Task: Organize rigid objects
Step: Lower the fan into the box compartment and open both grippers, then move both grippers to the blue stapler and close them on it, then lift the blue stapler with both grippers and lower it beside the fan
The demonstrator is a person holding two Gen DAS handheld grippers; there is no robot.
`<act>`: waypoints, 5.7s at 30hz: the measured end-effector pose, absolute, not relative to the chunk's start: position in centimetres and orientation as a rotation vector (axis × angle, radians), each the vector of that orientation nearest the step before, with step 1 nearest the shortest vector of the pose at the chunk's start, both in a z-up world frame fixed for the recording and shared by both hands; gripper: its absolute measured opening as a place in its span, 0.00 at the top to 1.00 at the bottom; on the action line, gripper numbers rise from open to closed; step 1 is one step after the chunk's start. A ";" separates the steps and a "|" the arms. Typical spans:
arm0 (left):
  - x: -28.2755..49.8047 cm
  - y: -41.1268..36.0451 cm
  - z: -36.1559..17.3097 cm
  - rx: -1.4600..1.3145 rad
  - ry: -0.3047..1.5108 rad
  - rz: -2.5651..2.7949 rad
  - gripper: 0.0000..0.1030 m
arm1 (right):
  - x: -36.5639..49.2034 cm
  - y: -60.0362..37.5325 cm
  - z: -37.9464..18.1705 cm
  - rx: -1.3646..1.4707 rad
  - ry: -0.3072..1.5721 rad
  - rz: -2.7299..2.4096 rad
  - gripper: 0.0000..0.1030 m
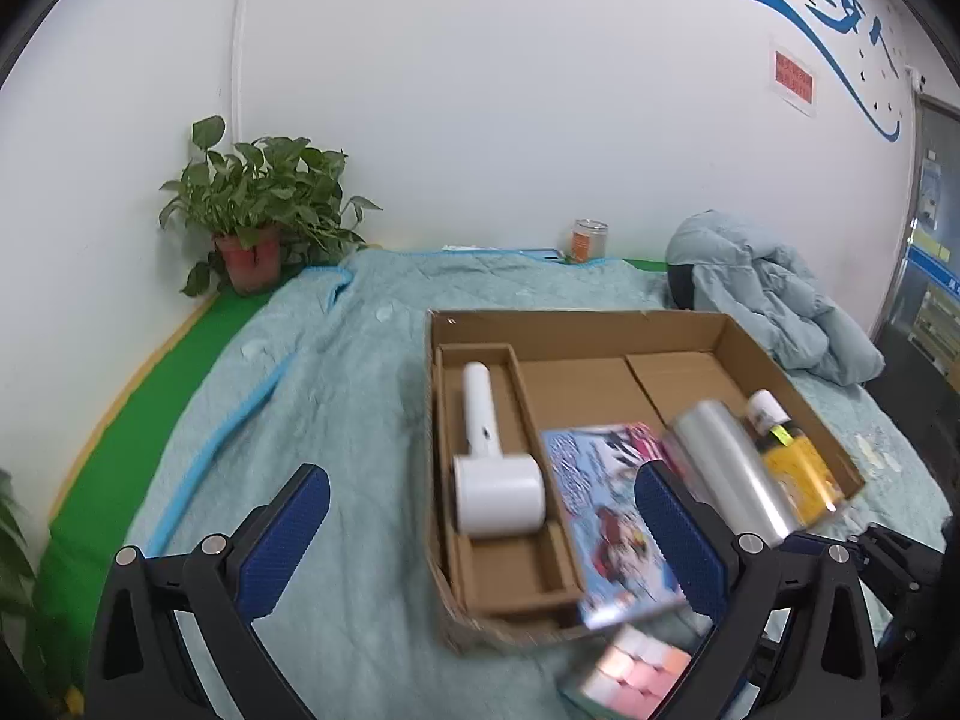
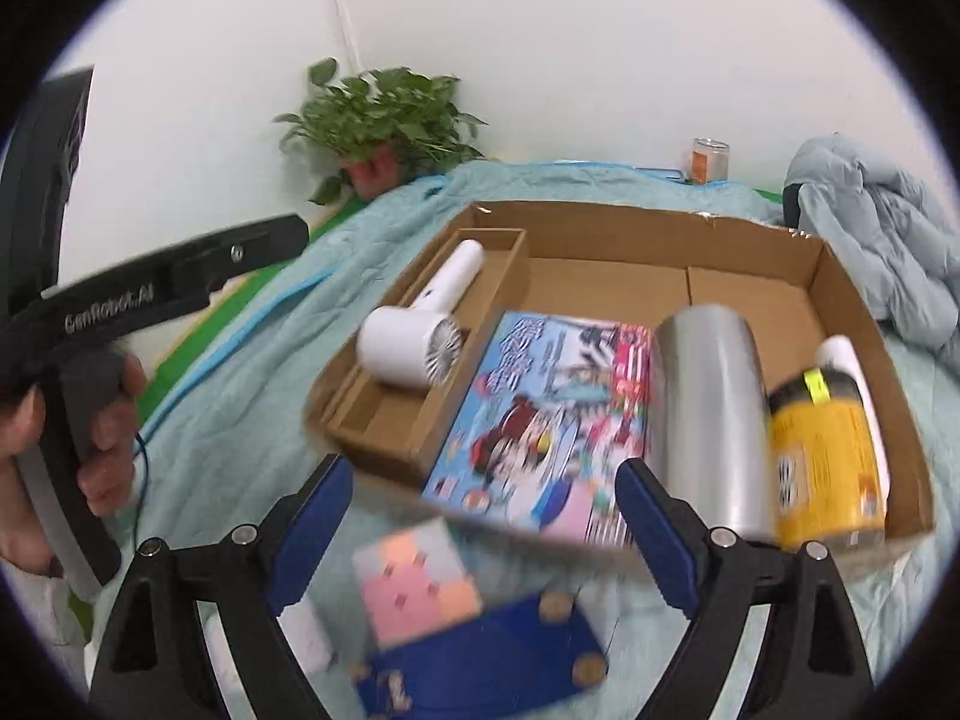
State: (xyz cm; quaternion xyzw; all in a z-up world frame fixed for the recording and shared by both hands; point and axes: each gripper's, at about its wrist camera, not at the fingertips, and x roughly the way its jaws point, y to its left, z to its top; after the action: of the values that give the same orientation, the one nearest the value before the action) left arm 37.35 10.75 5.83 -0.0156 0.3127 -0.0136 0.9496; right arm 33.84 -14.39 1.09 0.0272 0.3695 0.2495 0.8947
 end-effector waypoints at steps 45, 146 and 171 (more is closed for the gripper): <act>27.4 -2.1 -5.9 -0.333 1.025 -0.489 0.49 | 24.8 -25.6 -3.9 0.096 0.961 0.574 0.14; 31.2 -3.0 -1.8 -0.421 0.984 -0.530 0.47 | 30.3 -22.8 -2.2 0.326 0.881 0.502 0.73; 47.9 7.5 -3.5 -0.437 1.086 -0.476 0.52 | 45.2 -14.8 -2.9 0.247 0.978 0.550 0.74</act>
State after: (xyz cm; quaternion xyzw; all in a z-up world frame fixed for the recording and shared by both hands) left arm 47.91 7.54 -3.52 -0.2043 0.5077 -0.2223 0.8069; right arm 45.18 -14.83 -2.87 0.1167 0.4623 0.2603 0.8396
